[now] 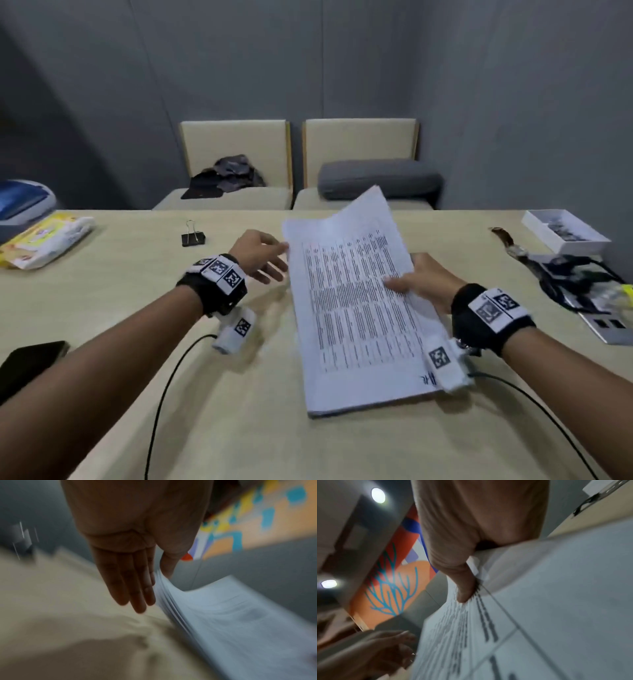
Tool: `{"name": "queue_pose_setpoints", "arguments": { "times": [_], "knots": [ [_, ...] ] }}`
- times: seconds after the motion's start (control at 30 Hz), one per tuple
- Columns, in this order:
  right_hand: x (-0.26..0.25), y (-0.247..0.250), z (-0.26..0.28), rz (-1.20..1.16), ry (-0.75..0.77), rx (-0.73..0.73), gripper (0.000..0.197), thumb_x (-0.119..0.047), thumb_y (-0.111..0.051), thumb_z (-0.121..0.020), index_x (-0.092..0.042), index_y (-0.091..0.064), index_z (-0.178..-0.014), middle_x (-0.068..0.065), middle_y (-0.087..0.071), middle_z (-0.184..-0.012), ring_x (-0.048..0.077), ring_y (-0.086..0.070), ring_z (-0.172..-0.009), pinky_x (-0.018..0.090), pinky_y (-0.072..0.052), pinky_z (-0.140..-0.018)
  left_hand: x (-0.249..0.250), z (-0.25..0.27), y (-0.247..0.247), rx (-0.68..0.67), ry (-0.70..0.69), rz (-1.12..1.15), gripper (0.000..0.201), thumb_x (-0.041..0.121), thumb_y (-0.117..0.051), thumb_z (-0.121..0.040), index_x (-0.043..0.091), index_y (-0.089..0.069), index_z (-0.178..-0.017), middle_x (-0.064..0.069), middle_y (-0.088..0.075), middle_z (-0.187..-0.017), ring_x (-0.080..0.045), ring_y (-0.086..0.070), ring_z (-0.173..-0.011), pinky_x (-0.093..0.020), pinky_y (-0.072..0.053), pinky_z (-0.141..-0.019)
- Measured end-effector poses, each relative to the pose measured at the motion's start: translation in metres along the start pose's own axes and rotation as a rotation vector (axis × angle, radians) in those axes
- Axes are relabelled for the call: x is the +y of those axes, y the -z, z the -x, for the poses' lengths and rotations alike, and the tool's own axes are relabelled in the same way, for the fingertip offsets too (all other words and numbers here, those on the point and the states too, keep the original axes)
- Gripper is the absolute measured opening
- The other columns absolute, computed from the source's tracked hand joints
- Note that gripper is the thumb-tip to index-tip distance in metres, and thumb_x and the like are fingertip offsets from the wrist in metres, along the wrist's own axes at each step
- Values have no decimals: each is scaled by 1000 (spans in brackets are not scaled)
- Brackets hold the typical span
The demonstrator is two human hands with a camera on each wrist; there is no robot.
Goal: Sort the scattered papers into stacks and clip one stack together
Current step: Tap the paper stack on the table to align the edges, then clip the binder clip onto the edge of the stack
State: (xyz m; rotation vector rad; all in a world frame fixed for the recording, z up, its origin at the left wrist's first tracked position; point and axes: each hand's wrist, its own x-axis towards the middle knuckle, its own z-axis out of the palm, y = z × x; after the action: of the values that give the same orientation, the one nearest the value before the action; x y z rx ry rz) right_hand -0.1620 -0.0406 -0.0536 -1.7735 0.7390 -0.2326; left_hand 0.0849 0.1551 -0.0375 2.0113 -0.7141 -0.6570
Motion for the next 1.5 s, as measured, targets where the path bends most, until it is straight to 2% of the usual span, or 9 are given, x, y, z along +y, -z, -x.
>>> {"name": "queue_pose_setpoints", "arguments": {
  "times": [0.13, 0.27, 0.53, 0.7, 0.83, 1.03, 1.3, 1.4, 1.5],
  "knots": [
    [27, -3, 3, 20, -55, -1, 30, 0, -67, -89, -3, -64, -119, 16, -72, -111, 29, -70, -102, 34, -55, -83, -31, -40, 82, 291, -84, -872, 21, 30, -60, -90, 15, -70, -101, -12, -73, -103, -33, -67, -92, -41, -56, -82],
    [34, -5, 3, -10, -49, -2, 28, -1, -66, -91, -12, -62, -116, 7, -72, -106, 19, -69, -98, 23, -51, -70, -62, -80, 136, 360, -32, -1024, 41, 18, -58, -90, 12, -55, -130, -15, -51, -138, -36, -52, -123, -45, -45, -100],
    [51, 0, -8, -11, -40, -2, 33, -6, -68, -88, -9, -64, -120, 8, -73, -108, 27, -69, -100, 40, -52, -93, -114, -114, 143, 321, 10, -910, 46, 11, -52, -93, 5, -40, -137, -25, -50, -136, -41, -54, -118, -46, -44, -94],
    [56, 2, -14, -6, -33, 6, 30, -7, -71, -87, -8, -65, -116, 9, -74, -104, 27, -70, -97, 36, -52, -86, -106, -110, 132, 549, -56, -837, 47, 22, -57, -94, 1, -41, -133, -24, -43, -135, -47, -54, -112, -51, -45, -89],
    [55, 2, -13, -23, -26, -4, 29, -5, -70, -87, -11, -65, -116, 6, -74, -103, 25, -70, -96, 37, -52, -87, -100, -115, 123, 415, 4, -838, 46, 19, -50, -97, 3, -39, -139, -28, -48, -135, -47, -54, -114, -47, -45, -90],
    [49, 1, -6, -55, -37, -20, 23, -7, -69, -89, -16, -65, -110, 3, -72, -103, 23, -68, -97, 38, -51, -92, -64, -111, 74, 314, -90, -873, 25, 15, -51, -98, -7, -63, -101, -30, -66, -106, -44, -60, -101, -43, -46, -80],
    [47, -1, 0, -71, -8, 0, 31, -2, -68, -88, -6, -64, -118, 9, -71, -108, 21, -68, -95, 28, -52, -86, -8, -103, -7, 240, -147, -56, 35, 21, -62, -94, 7, -47, -66, -27, -62, -86, -44, -69, -88, -48, -61, -66],
    [47, 0, 3, -73, 0, 2, 33, -3, -69, -88, -4, -63, -121, 8, -71, -106, 24, -67, -100, 35, -51, -94, 22, -93, -33, 161, -218, -39, 30, 27, -63, -92, 9, -48, -74, -30, -68, -90, -41, -70, -79, -50, -60, -71],
    [49, 0, 5, -70, 18, 5, 35, -5, -69, -88, -5, -62, -123, 7, -71, -107, 25, -67, -103, 36, -51, -96, 45, -87, -53, 175, -201, 55, 26, 20, -71, -80, 4, -54, -93, -15, -63, -84, -26, -65, -66, -37, -58, -61]
  ]
}}
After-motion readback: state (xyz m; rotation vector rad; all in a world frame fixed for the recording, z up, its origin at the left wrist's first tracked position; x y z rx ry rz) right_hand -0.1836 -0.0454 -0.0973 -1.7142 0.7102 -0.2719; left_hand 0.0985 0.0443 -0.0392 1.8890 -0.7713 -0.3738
